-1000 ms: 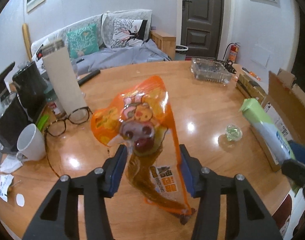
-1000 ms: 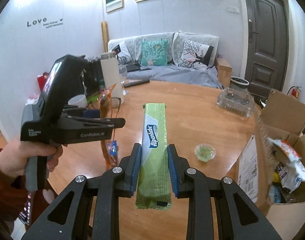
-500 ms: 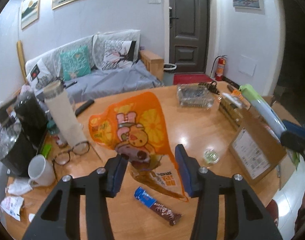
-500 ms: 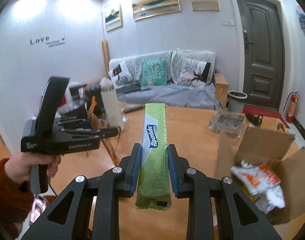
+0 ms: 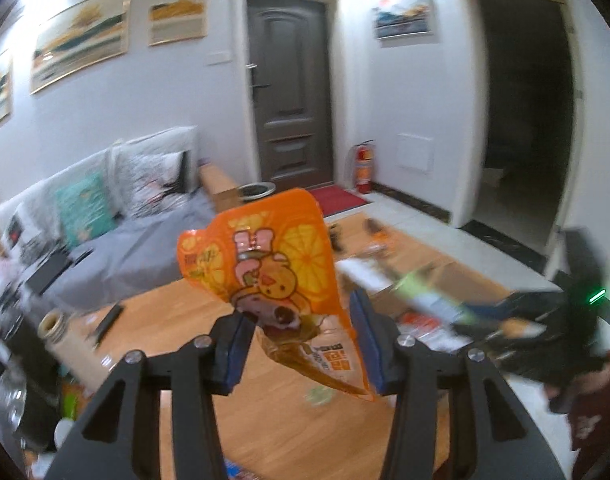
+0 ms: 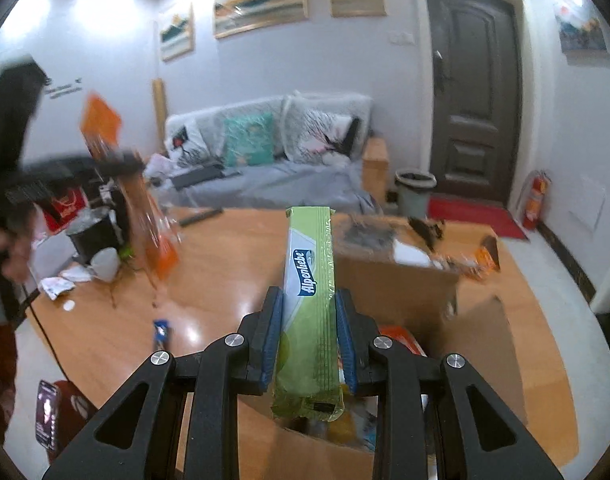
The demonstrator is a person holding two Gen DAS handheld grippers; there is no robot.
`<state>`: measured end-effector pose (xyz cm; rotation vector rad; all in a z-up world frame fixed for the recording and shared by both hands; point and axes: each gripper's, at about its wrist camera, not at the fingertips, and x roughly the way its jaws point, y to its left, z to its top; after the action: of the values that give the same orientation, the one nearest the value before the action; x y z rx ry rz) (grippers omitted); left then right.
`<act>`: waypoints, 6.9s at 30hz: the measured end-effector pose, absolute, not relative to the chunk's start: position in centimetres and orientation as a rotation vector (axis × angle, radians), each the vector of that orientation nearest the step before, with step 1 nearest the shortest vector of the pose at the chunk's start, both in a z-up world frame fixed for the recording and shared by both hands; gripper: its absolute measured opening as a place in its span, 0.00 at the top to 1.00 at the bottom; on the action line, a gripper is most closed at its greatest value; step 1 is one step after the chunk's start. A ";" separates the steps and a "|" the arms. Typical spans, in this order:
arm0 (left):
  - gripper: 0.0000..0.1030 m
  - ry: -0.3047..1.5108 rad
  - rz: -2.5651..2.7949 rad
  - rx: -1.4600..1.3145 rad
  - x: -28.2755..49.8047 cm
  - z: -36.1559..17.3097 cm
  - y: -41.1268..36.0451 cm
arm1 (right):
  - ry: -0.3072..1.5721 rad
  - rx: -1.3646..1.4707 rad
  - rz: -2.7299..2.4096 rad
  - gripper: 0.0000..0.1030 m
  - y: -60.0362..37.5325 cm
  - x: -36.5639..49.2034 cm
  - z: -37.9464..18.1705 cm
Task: Organize snacks
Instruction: 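Carry the bread-stick pack and green candy stick into the box and open both tools, then grasp the blue chocolate bar with the left tool while the right grasps the green jelly cup, then carry the chocolate bar and jelly cup into the box and open both tools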
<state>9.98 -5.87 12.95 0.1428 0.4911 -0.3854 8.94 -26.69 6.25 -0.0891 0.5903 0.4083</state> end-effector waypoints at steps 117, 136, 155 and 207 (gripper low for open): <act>0.82 0.968 -0.084 -0.094 12.4 -15.0 5.3 | 0.884 -0.190 0.207 0.60 -12.2 19.9 -13.5; 0.72 0.982 -0.080 -0.074 10.3 -14.9 5.9 | 0.893 -0.197 0.452 0.60 -11.3 11.3 -12.0; 0.84 0.900 -0.032 0.036 10.5 -14.5 4.1 | 0.871 -0.176 0.490 0.60 -12.0 10.6 -11.7; 0.75 0.844 -0.634 0.280 14.9 1.3 -23.8 | 0.776 -0.134 0.290 0.59 -34.7 11.0 -0.9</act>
<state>14.85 -23.78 1.28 0.2799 0.8442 -0.6344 11.05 -34.73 -0.88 -0.1340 0.7756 0.2903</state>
